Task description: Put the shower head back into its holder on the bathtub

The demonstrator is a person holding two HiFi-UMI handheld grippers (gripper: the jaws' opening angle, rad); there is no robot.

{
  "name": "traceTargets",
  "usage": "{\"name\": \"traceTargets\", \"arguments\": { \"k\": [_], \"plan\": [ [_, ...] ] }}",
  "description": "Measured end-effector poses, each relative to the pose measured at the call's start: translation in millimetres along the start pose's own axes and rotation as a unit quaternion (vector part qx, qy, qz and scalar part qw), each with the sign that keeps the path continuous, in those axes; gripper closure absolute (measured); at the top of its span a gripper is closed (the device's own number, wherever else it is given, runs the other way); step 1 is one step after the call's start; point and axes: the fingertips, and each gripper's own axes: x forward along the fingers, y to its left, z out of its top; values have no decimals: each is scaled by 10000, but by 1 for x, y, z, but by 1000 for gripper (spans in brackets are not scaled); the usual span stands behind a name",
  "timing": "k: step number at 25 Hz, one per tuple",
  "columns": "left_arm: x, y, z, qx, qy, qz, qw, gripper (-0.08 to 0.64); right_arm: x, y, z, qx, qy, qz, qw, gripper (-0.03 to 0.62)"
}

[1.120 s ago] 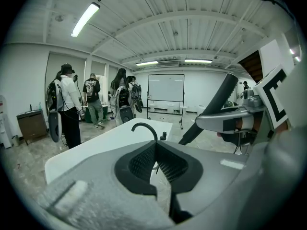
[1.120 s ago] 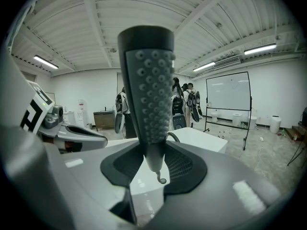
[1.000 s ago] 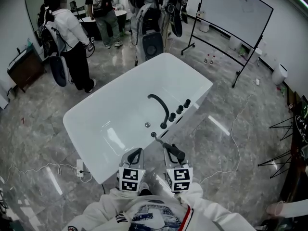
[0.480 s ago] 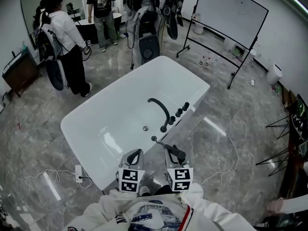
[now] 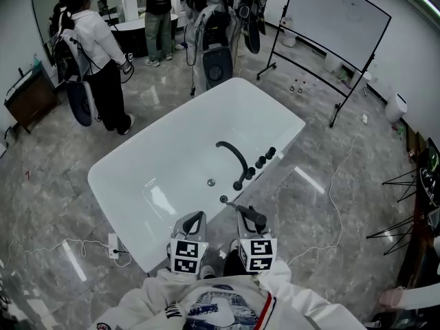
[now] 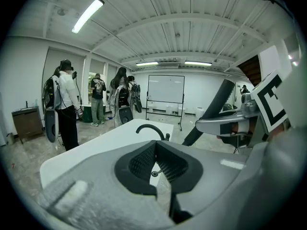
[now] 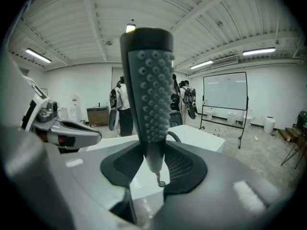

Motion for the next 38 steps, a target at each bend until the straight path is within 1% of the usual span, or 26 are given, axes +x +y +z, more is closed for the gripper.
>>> {"name": "traceTargets", "arguments": {
  "k": [7, 15, 29, 38],
  "plan": [
    [18, 9, 2, -34, 97, 93, 9999, 558, 20, -8, 2, 26, 92, 84, 9999, 454],
    [52, 8, 10, -78, 209, 156, 9996, 558, 49, -28, 3, 49, 208, 269, 9994, 454],
    [94, 27, 17, -283, 459, 670, 9963, 558, 107, -44, 5, -8, 460, 907, 9948, 454],
    [116, 28, 17, -405, 591, 1060, 9918, 558, 132, -49, -3, -94, 606, 1477, 9871, 454]
  ]
}}
